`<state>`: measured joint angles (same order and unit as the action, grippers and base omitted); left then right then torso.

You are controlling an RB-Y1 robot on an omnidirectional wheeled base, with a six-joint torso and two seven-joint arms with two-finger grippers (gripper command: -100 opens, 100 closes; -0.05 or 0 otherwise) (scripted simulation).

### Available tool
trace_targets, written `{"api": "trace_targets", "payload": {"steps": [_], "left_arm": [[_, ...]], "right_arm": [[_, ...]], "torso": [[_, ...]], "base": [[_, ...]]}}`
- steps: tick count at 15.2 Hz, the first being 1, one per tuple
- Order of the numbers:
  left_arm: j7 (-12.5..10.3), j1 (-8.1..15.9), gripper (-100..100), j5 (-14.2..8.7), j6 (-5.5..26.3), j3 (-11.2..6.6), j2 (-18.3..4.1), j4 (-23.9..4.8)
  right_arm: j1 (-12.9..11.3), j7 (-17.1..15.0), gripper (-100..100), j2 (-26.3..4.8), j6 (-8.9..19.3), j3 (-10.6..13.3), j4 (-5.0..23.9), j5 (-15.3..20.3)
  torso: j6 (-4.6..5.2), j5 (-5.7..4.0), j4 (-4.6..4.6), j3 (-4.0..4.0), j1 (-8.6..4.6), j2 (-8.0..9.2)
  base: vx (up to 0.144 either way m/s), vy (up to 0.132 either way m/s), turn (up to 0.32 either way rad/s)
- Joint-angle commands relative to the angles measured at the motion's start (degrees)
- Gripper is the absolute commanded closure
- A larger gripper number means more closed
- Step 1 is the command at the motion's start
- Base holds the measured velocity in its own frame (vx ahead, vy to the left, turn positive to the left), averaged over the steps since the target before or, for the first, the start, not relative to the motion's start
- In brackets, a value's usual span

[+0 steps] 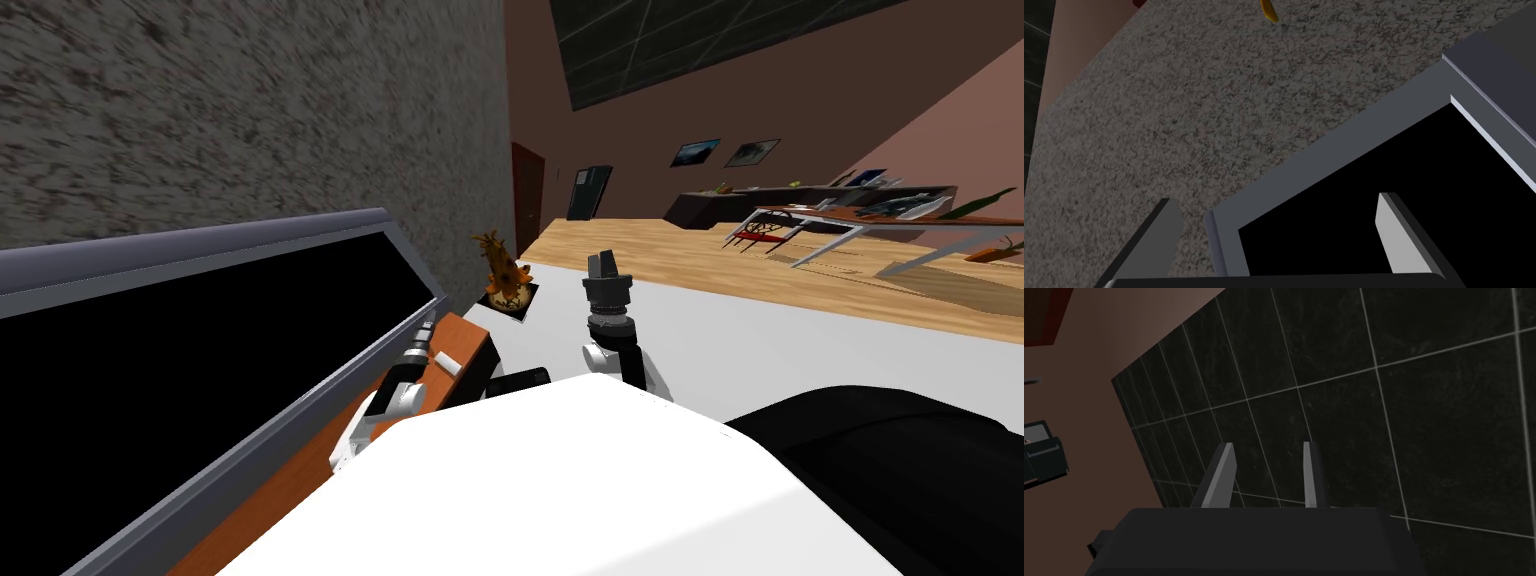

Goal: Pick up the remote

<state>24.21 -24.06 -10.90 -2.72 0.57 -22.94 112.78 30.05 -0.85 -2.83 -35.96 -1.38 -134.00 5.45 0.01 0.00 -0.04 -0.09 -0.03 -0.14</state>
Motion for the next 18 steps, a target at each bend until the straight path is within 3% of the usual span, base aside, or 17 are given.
{"api": "trace_targets", "payload": {"steps": [1,4,7,9,10,12,13,15,16,17,18], "left_arm": [[2.0,0.8,-100,-2.4,2.9,-0.01,-1.8,-2.9],[3.5,1.4,-100,-4.1,6.8,0.04,-2.9,-5.8],[6.6,2.7,-100,-7.7,11.0,0.18,-5.0,-9.9],[6.6,2.7,-100,-7.7,12.2,0.18,-5.0,-11.0],[8.1,3.3,-100,-9.5,14.2,0.27,-5.9,-13.2],[8.1,3.3,-100,-9.5,15.0,0.27,-5.9,-13.7],[9.7,4.0,-100,-11.3,16.9,0.38,-6.8,-16.3],[9.7,4.0,-100,-11.3,17.7,0.38,-6.8,-16.3],[11.2,4.6,-100,-13.1,19.5,0.49,-7.6,-19.0],[11.2,4.6,-100,-13.1,20.5,0.49,-7.6,-19.0],[12.7,5.2,-100,-14.8,22.0,0.61,-8.3,-21.0]], "right_arm": [[0.0,0.0,0,0.0,0.0,0.0,0.0,0.0],[0.0,0.0,0,0.0,0.0,0.0,0.0,0.0],[0.0,0.0,0,0.0,0.0,0.0,0.0,0.0],[0.0,0.0,0,0.0,0.0,0.0,0.0,0.0],[0.0,0.0,0,0.0,0.0,0.0,0.0,0.0],[0.0,0.0,0,0.0,0.0,0.0,0.0,0.0],[0.0,0.0,0,0.0,0.0,0.0,0.0,0.0],[0.0,0.0,0,0.0,0.0,0.0,0.0,0.0],[0.0,0.0,0,0.0,0.0,0.0,0.0,0.0],[0.0,0.0,0,0.0,0.0,0.0,0.0,0.0],[0.0,0.0,0,0.0,0.0,0.0,0.0,0.0]], "torso": [[0.0,0.0,0.0,0.0,0.0,0.0],[0.01,0.0,-0.01,-0.03,0.02,-0.06],[-0.01,0.0,-0.02,-0.04,0.01,-0.07],[-0.01,0.0,-0.02,-0.03,0.01,-0.06],[-0.02,0.0,-0.01,-0.02,0.01,-0.03],[0.0,0.0,-0.01,-0.02,0.01,-0.04],[-0.01,0.0,0.0,-0.01,0.01,-0.01],[-0.01,0.0,0.0,0.0,0.02,-0.01],[-0.02,0.0,0.0,0.0,0.01,0.01],[0.0,0.0,0.0,0.0,0.01,0.0],[0.0,0.0,0.0,-0.01,0.01,-0.02]], "base": [[0.037,-0.01,-0.096],[0.044,-0.005,-0.079],[0.046,-0.01,-0.092],[0.036,-0.005,-0.055],[0.037,-0.006,-0.061],[0.034,-0.004,-0.058],[0.029,-0.003,-0.072],[0.029,-0.003,-0.058],[0.034,-0.002,-0.082],[0.04,0.0,-0.099],[0.05,0.001,-0.124]]}}
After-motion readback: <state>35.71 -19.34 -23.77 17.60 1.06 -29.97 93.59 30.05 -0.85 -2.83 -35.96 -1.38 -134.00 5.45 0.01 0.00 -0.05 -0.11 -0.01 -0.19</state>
